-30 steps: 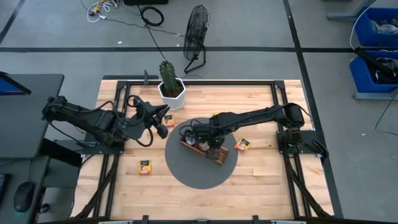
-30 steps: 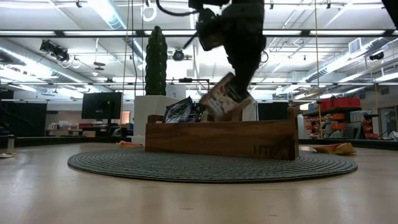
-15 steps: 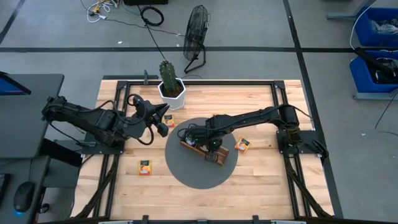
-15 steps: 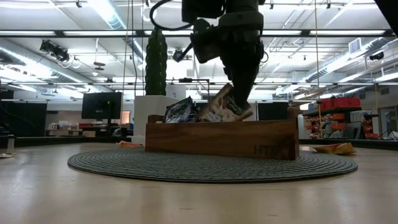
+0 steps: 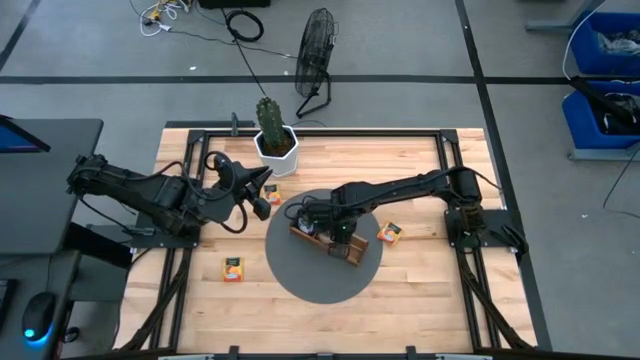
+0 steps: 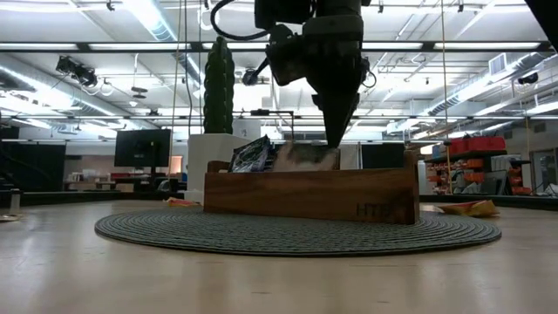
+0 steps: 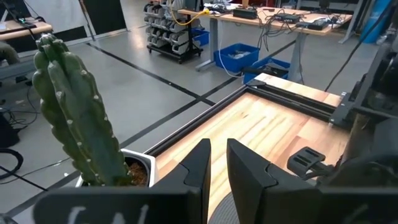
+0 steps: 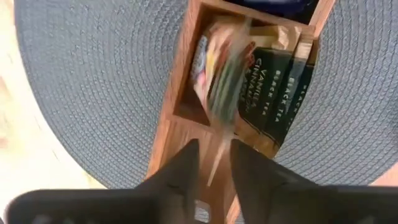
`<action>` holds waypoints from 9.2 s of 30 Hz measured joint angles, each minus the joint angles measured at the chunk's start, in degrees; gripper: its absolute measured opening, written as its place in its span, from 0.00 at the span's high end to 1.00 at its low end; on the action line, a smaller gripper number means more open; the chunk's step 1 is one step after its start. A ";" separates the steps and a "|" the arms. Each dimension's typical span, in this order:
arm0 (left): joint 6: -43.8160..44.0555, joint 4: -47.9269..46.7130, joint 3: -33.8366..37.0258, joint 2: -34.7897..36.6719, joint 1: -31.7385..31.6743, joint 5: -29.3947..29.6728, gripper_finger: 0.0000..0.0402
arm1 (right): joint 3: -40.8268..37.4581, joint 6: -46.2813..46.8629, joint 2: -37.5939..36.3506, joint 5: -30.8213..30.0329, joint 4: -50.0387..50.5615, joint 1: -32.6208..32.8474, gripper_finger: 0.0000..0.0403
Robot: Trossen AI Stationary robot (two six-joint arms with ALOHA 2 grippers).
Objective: Pick & Place Tea
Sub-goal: Put the orange tea bag into the right section of the wooden organizer
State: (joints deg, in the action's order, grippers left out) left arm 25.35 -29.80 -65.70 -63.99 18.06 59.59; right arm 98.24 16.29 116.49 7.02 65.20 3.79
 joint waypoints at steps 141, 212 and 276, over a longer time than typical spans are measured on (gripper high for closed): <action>25.52 18.95 0.01 -10.97 -10.31 -32.34 0.41 | -21.69 -3.34 -31.95 -55.54 -34.42 13.11 1.00; 3.42 30.04 0.01 -17.55 -7.82 -46.09 0.99 | -6.98 2.75 -37.88 -12.15 -17.15 5.85 0.42; -2.50 13.59 0.01 -9.09 -9.27 -36.32 0.84 | -15.98 20.72 -15.36 -18.04 -8.75 12.28 1.00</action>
State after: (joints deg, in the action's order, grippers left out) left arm 22.85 -16.21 -65.69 -73.07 8.80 23.27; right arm 82.26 37.01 101.13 -11.02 56.45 16.07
